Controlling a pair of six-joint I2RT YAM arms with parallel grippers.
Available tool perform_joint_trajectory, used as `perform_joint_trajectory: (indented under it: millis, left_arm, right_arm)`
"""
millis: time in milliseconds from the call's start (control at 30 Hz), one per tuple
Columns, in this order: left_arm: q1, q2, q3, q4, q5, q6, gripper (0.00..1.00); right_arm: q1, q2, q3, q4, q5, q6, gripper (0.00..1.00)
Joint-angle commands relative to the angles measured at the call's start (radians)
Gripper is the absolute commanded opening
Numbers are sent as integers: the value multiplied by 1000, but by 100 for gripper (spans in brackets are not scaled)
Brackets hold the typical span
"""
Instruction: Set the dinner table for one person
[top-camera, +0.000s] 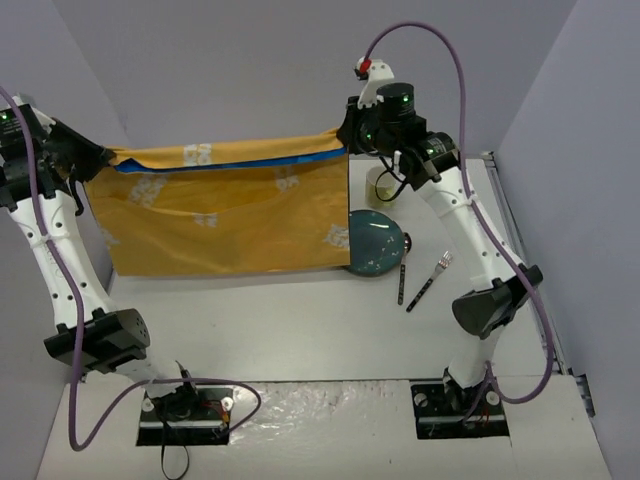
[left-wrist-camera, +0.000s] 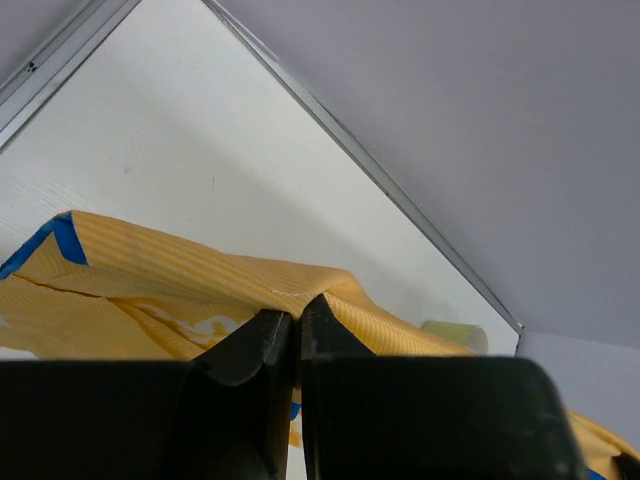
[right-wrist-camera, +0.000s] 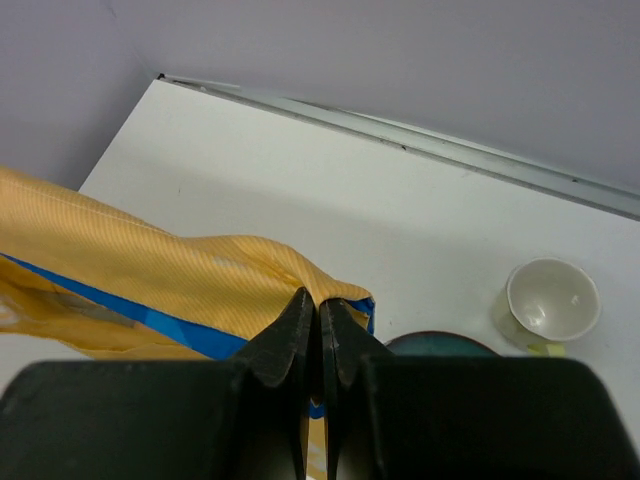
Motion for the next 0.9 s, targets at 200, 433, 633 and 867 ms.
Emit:
perform_joint_trajectory:
  millis: [200,433,633,867]
  left_arm:
    - [16,310,404,105,191,38,0]
    - [23,195,352,321,192,159,0]
    - [23,-50,-242,472,85,270,0]
    - [26,-181,-794,561,-215,293,0]
  right_arm:
    - [-15,281,411,124,-158,12,0]
    - [32,-25,-76,531,-116,-89,0]
    - [69,-158,-532,657,-114,-123,0]
    - [164,-139,-883,631,-96,-96,0]
